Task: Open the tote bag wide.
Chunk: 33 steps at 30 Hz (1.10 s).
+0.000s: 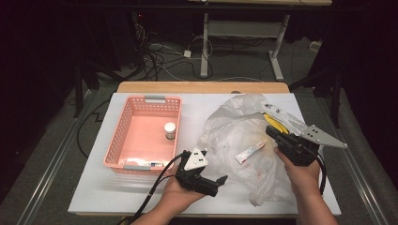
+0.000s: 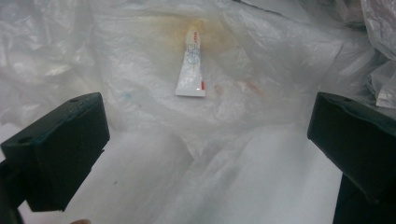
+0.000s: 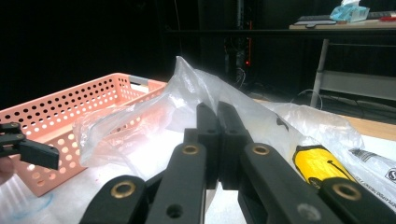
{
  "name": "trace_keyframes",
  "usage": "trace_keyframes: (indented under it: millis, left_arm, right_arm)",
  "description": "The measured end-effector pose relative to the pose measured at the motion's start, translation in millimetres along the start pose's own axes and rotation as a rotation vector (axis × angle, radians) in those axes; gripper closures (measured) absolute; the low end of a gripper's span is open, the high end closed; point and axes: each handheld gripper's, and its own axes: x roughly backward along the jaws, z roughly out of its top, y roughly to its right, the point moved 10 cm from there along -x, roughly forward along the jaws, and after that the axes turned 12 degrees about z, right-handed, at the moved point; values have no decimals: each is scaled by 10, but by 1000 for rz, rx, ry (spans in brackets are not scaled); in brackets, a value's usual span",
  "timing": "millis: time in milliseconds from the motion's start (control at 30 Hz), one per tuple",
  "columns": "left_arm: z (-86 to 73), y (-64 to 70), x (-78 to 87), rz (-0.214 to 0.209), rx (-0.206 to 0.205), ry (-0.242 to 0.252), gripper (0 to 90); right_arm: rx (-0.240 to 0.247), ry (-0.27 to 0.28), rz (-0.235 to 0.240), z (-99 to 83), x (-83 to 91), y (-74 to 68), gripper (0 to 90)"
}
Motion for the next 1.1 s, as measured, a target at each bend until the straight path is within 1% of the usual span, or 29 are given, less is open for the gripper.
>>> trace_keyframes:
  millis: [67, 133, 267, 333, 400, 433, 633, 733, 933, 1033, 1100]
  left_arm:
    - [-30, -31, 38, 11, -8, -3, 0]
    - [-54, -65, 67, 19, -8, -2, 0]
    - [-82, -151, 114, 29, 19, 8, 0]
    - [-115, -198, 130, 30, 38, 3, 0]
    - [-119, -210, 149, 36, 29, 6, 0]
    - [-118, -218, 158, 38, 31, 6, 0]
    - [-71, -344, 232, 62, 64, 24, 0]
    - [-66, -436, 272, 84, 74, 26, 0]
    - [-125, -657, 330, 161, 61, 6, 0]
    - [-142, -747, 363, 179, 73, 2, 0]
    - [-145, -800, 385, 184, 91, 4, 0]
  right_arm:
    - [3, -1, 1, -3, -5, -1, 900]
    - [2, -2, 2, -4, -6, -5, 900]
    - [2, 0, 0, 0, 0, -5, 900]
    - [3, 2, 0, 6, 4, -7, 900]
    - [-1, 2, 1, 7, 8, -9, 900]
    - [-1, 2, 1, 7, 10, -9, 900]
    - [1, 2, 3, 5, 16, -7, 900]
    - [2, 2, 4, 4, 18, -8, 900]
    - [0, 5, 2, 6, 23, -1, 900]
    - [-2, 3, 2, 4, 28, 0, 900]
    - [-2, 4, 3, 8, 26, 1, 900]
